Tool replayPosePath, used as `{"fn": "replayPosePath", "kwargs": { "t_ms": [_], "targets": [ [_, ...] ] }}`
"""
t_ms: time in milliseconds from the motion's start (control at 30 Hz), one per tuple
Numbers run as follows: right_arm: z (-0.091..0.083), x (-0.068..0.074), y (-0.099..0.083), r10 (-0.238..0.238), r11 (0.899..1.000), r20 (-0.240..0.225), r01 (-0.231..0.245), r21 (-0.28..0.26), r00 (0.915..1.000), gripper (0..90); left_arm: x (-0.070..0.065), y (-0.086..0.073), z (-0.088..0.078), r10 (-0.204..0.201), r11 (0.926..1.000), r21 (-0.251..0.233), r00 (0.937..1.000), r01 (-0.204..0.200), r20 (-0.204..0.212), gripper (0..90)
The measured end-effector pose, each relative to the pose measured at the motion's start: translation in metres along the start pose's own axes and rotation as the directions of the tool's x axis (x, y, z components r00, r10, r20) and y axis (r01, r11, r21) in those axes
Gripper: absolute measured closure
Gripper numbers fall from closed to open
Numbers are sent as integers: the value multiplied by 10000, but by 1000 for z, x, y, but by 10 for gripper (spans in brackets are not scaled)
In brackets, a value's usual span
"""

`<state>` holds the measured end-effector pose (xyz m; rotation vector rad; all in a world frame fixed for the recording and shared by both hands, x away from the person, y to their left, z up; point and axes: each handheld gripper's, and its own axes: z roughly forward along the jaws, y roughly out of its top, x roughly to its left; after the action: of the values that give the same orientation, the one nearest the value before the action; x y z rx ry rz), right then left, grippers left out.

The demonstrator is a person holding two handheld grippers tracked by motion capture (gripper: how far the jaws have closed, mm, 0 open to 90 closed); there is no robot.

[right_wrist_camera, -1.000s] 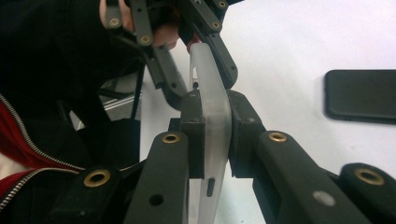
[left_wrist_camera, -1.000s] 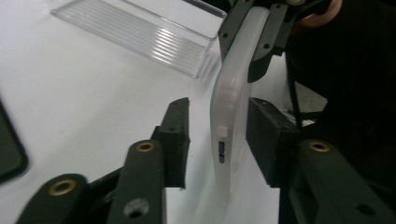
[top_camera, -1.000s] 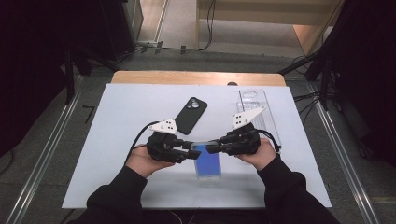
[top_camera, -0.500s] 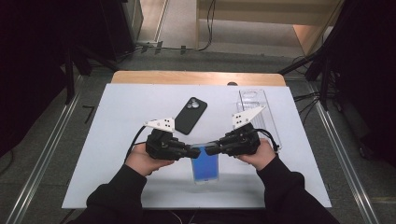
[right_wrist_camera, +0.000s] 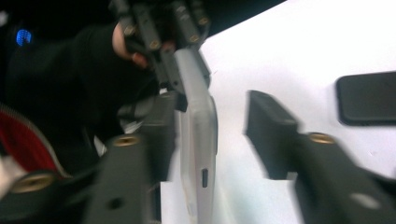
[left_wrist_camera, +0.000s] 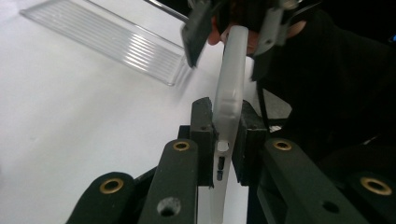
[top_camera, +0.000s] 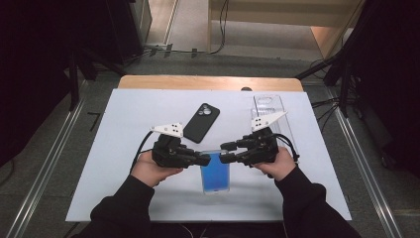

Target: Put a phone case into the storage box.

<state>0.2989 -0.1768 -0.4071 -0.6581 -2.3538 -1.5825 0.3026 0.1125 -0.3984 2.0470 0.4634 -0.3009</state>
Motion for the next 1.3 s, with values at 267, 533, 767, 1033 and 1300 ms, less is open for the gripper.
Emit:
{"fn": "replayPosePath", "kwargs": {
  "t_ms": [267,533,767,1033,1300],
  "targets": [
    [2,3,-6,-390,9989,1497,425,-204,9880,291,2,-1,-4,-266,9996,-77,9965,260,-789,811],
    [5,0,-13,-53,9986,2344,174,-493,9721,19,0,0,-8,-884,9956,-458,9806,816,-1748,811],
    [3,1,-13,749,9923,2553,-468,-1144,9640,0,0,1,-15,-1210,9899,-1002,9657,1002,-2295,810],
    [16,12,-17,1137,9863,3562,-621,-1530,9275,0,1,2,-18,-1860,9789,-1354,9420,1531,-2794,810],
    [38,29,-19,884,9881,4423,-224,-1522,8925,0,1,1,-16,-2284,9711,-1429,9175,1910,-3257,810]
  ]
}}
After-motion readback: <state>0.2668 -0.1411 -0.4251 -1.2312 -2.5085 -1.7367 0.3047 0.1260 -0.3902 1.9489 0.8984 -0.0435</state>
